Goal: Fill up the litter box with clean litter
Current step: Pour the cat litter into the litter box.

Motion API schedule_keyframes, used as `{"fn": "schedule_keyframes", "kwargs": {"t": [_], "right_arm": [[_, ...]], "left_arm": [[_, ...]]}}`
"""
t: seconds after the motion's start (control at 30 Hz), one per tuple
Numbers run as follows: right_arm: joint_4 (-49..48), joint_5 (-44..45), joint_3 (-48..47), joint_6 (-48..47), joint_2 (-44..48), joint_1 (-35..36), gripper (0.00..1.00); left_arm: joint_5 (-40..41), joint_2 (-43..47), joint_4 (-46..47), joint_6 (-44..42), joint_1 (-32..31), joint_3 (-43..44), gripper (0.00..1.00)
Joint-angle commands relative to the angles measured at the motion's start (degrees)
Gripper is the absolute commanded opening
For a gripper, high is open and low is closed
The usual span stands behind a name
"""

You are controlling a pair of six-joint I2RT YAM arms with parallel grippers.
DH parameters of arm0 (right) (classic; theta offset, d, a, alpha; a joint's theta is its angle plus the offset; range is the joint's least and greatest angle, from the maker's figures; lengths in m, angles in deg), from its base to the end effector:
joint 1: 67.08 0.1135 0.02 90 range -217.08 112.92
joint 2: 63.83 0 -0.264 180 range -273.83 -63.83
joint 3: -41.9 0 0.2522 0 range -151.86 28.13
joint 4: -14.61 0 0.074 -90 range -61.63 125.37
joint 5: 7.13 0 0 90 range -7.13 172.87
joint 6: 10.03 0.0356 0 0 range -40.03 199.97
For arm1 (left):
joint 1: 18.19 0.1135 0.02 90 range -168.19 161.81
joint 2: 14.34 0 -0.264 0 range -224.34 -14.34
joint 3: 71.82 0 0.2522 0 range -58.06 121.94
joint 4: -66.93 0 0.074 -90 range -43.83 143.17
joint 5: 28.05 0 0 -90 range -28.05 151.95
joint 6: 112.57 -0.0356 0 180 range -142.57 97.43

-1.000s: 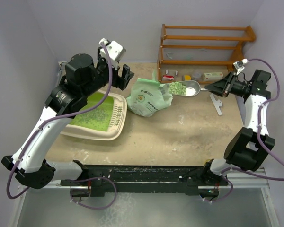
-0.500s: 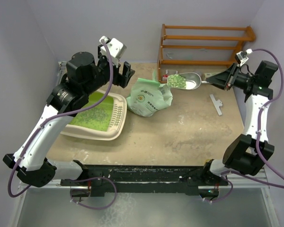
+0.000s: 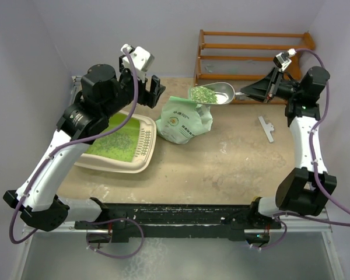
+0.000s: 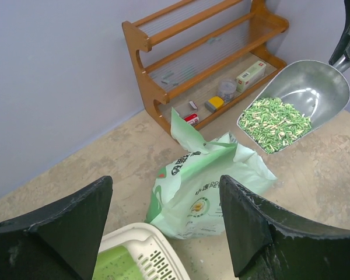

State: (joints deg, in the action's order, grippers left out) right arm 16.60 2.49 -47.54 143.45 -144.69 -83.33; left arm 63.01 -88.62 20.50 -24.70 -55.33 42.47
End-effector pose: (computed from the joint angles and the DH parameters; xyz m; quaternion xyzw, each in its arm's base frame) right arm 0.3044 -0.0522 0.4209 -0.0440 0.6989 0.6218 0.3506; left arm 0.2001 -0.1507 0.5175 0.2447 0.7043 -0.1939 0.6376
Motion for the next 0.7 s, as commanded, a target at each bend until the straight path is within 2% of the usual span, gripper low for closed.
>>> {"fn": "schedule_keyframes", "kwargs": {"t": [0.0,0.1,0.3,0.67], "right_arm": [[-18.0,2.0,-1.1,14.7,-0.9,2.8,0.0],[-22.8,3.7,-1.9,18.8,-2.2,5.1,0.0],[-21.6,4.5,-5.7,19.2,-5.0,9.0,0.0],[-17.7,5.6,-14.4,18.0,-10.6,16.7,0.0]], "left_arm": [[1.9,2.5,1.0,1.0,0.0,1.7,0.71],[2.9,3.2,1.1,1.1,0.0,1.8,0.71],[6.9,4.0,1.0,1.5,0.0,2.6,0.69],[8.1,5.2,1.2,1.9,0.0,3.0,0.69]]}}
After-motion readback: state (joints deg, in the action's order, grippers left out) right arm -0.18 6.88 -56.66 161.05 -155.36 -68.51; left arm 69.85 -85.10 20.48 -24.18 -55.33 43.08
